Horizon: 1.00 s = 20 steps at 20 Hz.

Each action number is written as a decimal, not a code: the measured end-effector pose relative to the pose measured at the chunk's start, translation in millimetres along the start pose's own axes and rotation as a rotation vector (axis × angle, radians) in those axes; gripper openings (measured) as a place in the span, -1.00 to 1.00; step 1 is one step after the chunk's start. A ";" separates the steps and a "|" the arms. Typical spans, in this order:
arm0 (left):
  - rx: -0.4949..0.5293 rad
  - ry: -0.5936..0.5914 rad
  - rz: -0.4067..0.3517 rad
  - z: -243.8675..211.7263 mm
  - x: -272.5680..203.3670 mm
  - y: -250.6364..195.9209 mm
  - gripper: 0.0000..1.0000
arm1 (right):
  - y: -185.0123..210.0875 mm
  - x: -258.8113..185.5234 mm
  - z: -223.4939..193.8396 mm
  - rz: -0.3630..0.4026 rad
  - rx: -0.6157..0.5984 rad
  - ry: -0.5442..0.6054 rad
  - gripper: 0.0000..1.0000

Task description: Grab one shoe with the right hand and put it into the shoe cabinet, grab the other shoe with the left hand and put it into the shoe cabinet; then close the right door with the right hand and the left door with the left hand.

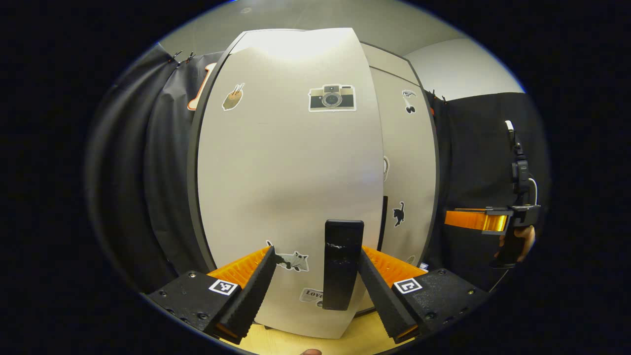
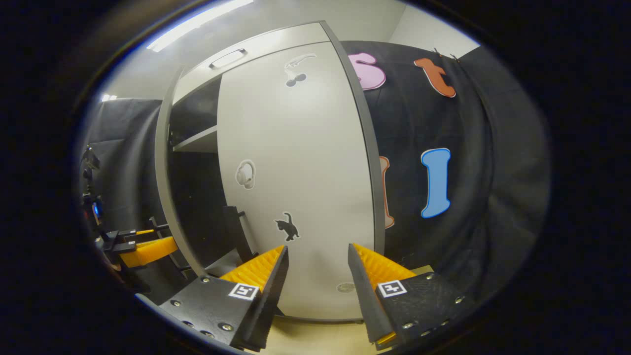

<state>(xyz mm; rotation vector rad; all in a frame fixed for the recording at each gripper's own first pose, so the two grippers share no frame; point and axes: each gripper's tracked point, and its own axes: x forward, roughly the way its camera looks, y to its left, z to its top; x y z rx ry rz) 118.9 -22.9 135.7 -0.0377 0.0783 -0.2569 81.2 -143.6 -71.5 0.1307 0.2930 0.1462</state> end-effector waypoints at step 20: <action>-0.069 -0.014 0.022 2.8 32.6 -2.4 1.00 | -10.7 18.1 7.4 0.023 0.005 -0.017 0.38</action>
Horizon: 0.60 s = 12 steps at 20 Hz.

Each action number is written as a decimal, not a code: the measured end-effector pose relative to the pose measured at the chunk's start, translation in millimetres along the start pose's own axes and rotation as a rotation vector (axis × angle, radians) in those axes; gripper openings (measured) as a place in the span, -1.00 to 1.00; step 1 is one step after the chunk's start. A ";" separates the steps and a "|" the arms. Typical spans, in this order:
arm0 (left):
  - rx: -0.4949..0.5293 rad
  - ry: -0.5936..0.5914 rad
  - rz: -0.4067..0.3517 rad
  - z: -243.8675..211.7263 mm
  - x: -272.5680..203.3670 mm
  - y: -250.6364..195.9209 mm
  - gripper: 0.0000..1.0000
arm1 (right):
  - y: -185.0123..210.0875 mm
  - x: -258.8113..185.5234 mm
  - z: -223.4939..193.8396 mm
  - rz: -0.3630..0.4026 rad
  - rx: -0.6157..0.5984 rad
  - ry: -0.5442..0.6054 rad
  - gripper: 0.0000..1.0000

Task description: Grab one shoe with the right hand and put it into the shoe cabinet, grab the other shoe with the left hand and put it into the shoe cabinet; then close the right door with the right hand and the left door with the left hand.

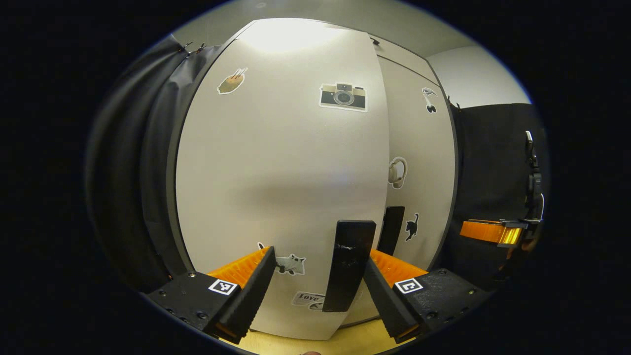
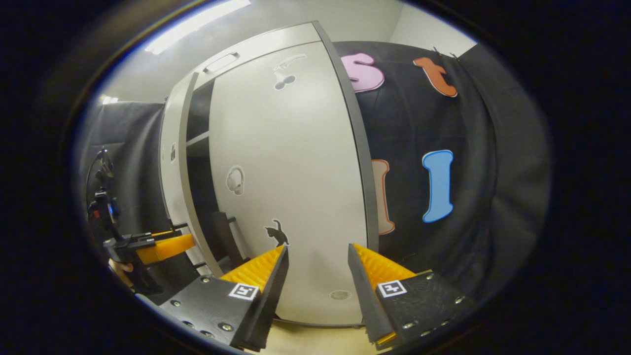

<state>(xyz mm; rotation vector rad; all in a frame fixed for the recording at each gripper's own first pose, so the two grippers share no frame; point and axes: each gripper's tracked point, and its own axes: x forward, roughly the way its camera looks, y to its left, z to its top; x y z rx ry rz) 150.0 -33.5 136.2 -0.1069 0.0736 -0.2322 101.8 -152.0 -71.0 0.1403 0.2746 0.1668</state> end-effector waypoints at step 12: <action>0.037 -0.013 0.058 -0.1 15.7 -1.3 1.00 | 17.9 8.6 20.5 0.036 -0.016 -0.040 0.38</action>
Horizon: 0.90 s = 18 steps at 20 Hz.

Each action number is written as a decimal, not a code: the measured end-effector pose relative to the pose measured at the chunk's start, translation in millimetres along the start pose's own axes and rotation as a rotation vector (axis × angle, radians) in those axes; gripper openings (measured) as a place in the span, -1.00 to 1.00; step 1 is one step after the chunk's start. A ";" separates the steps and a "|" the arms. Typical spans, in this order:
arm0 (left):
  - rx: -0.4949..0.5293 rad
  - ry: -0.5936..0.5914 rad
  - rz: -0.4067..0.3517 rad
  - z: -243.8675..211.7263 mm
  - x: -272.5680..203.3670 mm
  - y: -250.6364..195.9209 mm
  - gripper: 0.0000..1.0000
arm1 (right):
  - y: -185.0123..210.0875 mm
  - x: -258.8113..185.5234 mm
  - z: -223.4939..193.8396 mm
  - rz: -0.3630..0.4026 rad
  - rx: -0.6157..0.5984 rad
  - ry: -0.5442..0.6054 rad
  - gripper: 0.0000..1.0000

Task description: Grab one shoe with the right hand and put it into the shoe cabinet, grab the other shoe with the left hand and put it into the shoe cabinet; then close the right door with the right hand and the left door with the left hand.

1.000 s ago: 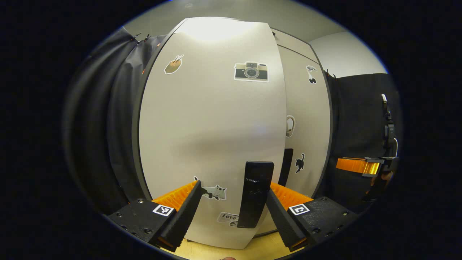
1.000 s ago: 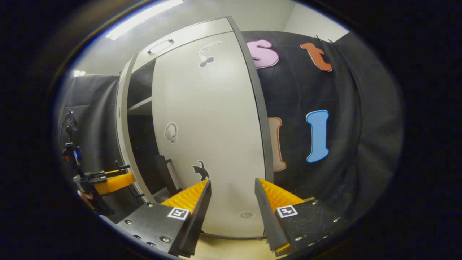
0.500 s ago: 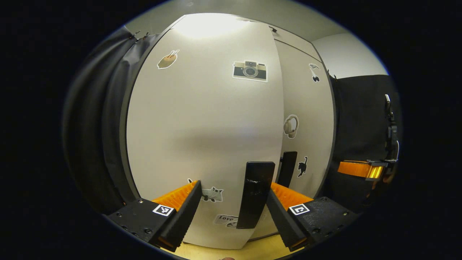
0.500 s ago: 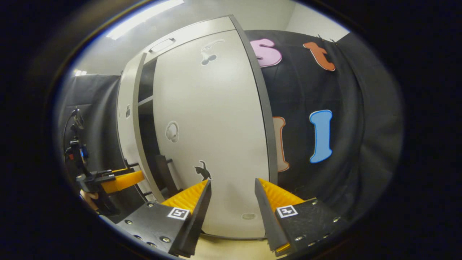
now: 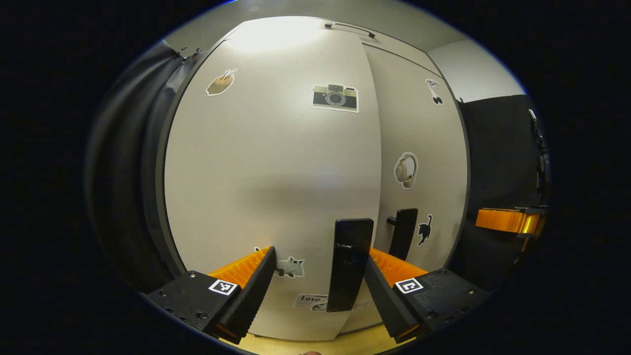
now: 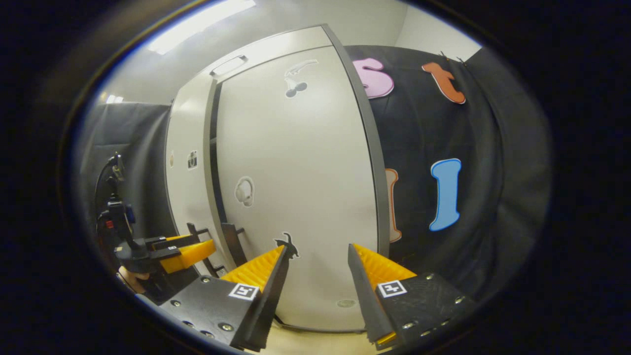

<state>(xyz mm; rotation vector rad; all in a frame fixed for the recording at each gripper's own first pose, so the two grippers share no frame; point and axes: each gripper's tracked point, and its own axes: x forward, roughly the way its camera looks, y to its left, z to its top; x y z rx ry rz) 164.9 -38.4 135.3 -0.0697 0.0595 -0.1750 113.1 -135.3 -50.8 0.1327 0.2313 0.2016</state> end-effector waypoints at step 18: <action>0.000 0.030 0.010 -3.6 10.7 -1.2 0.94 | 22.3 -17.4 5.1 0.001 -0.060 -0.011 0.38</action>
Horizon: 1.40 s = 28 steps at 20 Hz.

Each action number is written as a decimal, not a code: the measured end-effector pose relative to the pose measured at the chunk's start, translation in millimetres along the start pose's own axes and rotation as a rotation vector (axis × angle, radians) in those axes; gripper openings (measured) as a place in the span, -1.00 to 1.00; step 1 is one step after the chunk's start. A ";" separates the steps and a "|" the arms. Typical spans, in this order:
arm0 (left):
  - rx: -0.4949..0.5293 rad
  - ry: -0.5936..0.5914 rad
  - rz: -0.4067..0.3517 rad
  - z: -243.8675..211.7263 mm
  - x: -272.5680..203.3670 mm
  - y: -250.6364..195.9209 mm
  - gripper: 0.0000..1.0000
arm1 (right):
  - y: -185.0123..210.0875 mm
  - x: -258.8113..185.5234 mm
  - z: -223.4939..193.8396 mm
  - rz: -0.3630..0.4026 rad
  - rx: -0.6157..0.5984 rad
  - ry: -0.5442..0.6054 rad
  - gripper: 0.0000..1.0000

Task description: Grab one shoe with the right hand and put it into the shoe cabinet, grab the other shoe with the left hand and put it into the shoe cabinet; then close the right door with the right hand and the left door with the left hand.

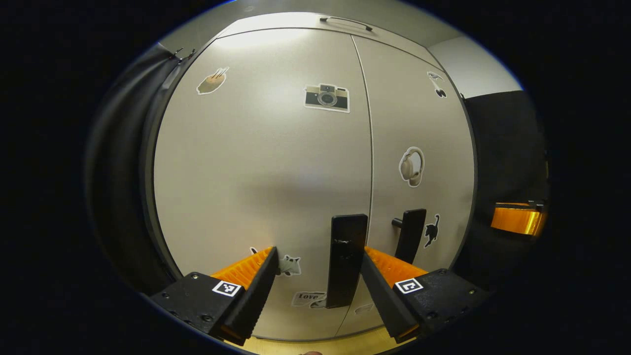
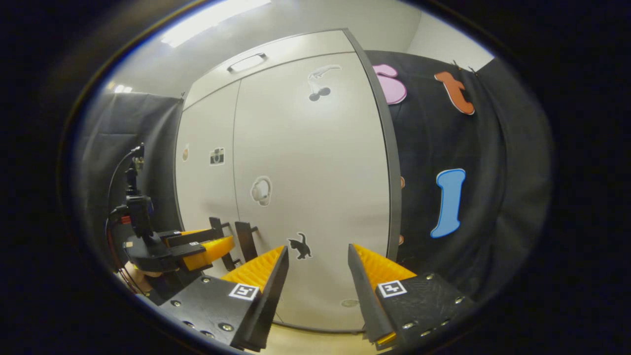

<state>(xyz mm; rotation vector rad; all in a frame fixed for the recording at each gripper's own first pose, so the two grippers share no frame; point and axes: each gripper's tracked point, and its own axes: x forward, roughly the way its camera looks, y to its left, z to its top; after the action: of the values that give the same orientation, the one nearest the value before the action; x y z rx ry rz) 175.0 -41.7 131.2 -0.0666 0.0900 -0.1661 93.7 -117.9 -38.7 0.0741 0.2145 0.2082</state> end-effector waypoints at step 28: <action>0.114 -0.135 0.013 85.1 -197.8 -28.8 0.95 | 53.0 -158.6 46.1 -0.091 -0.025 -0.111 0.38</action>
<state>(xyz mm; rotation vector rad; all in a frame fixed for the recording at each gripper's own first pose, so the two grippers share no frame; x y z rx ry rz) -15.8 -31.9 234.5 0.0369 -0.0541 -0.1529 -58.3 -102.2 43.6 0.0506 0.1040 0.1160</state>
